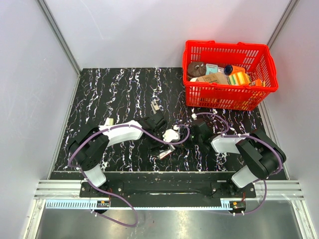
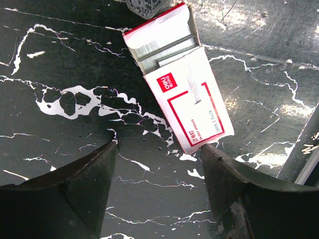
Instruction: Unload the staples from the stapler
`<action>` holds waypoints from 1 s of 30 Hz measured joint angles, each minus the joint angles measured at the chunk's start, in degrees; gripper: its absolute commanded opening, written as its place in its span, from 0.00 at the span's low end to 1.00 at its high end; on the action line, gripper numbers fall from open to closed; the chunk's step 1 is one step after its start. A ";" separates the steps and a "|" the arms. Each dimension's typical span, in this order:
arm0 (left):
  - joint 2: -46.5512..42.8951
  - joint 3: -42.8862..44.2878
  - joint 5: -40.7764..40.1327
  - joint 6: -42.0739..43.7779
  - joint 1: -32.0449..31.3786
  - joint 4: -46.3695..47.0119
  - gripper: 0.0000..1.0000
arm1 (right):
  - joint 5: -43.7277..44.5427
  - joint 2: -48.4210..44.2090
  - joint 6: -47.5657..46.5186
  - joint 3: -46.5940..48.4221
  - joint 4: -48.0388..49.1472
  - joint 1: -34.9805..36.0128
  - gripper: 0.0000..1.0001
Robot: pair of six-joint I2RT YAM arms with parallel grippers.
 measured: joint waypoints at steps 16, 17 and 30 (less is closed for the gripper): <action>0.00 0.00 -0.13 0.00 -0.07 0.00 0.72 | -1.57 0.39 1.70 -2.01 4.66 -0.02 0.29; 0.00 0.00 -0.15 0.00 -0.11 0.02 0.72 | -1.57 0.39 1.79 -2.08 4.85 -0.02 0.28; 0.00 0.00 -0.55 0.00 -0.26 0.02 0.72 | -3.08 0.63 1.42 -2.71 5.64 0.00 0.23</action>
